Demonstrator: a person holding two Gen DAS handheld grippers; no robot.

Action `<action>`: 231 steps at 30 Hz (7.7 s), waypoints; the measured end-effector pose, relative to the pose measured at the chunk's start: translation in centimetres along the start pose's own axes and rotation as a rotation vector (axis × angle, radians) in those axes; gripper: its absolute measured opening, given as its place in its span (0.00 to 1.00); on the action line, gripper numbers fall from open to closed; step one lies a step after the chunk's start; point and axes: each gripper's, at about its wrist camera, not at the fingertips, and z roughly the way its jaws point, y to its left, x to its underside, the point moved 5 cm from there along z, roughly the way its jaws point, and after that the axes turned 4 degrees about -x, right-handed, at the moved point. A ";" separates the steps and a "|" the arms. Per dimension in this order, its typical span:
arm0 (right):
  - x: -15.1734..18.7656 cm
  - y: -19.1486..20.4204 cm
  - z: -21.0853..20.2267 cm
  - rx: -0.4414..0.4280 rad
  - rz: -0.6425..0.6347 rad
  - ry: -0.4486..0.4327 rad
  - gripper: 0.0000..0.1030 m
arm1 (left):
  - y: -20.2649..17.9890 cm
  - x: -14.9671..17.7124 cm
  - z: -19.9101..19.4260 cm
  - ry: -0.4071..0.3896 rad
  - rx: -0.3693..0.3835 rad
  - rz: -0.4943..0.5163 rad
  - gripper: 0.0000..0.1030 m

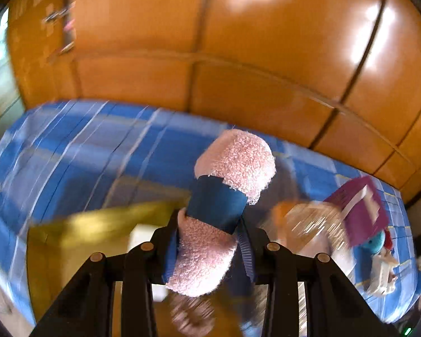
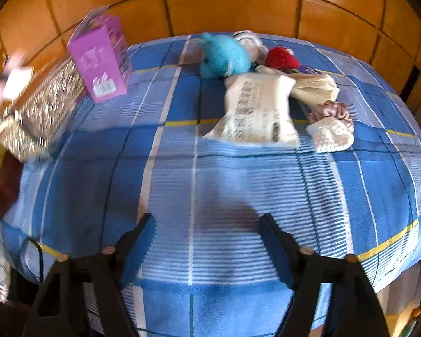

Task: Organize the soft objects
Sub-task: 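Carry the pink towel roll into the gold tray while the right tool grasps the wipes packet, then carry the cleaning wipes packet into the gold tray and release it, then move both tools away from the tray toward the loose soft items, then close the left tool on the blue plush toy and lift it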

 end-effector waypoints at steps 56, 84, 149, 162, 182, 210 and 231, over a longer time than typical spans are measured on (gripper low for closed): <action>-22.6 4.1 3.0 0.117 -0.143 0.039 0.44 | 4.3 13.3 -2.1 0.058 0.047 -0.064 0.67; -16.9 34.0 -1.7 -0.324 -1.016 -0.030 0.44 | 5.5 14.2 -3.4 0.033 -0.004 -0.053 0.67; -5.0 23.1 -4.4 -0.248 -0.471 -0.158 0.60 | 4.3 12.5 -9.4 -0.183 -0.169 0.055 0.80; -3.6 11.9 -1.3 -0.080 -0.238 -0.017 0.60 | -1.9 12.3 -11.5 -0.228 -0.067 0.220 0.80; -0.8 -1.2 0.5 0.087 -0.017 -0.022 0.78 | -17.1 11.9 -11.3 -0.177 0.201 0.488 0.80; -0.3 -1.4 0.6 0.081 -0.003 -0.125 0.94 | -42.7 12.0 6.9 0.176 0.305 0.601 0.73; -0.5 -1.4 0.9 0.067 -0.004 -0.116 0.98 | -43.9 11.3 9.5 0.250 0.342 0.607 0.50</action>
